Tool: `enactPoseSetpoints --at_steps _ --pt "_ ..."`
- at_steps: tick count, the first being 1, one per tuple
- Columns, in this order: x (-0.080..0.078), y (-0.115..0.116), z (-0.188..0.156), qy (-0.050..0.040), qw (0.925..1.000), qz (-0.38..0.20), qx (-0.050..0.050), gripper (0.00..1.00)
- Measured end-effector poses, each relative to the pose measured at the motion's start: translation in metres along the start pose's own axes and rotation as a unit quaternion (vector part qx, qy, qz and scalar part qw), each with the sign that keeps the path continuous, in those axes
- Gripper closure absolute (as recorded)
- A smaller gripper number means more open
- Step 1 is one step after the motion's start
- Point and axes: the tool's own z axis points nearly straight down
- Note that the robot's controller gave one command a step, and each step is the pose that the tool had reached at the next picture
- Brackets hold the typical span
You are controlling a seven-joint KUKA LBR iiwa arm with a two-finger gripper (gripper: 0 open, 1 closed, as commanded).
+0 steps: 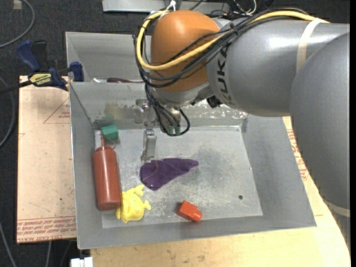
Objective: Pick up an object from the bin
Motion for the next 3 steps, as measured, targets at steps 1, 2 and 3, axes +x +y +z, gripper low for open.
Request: enactPoseSetpoints --at_steps 1,2,3 --pt "-0.001 -0.001 -0.005 -0.0033 1.0 0.001 -0.001 0.0" --pt "0.011 -0.03 0.016 -0.0043 0.999 -0.045 -0.001 0.0" --pt "-0.001 -0.041 0.077 -0.0067 0.997 -0.077 0.0 0.0"
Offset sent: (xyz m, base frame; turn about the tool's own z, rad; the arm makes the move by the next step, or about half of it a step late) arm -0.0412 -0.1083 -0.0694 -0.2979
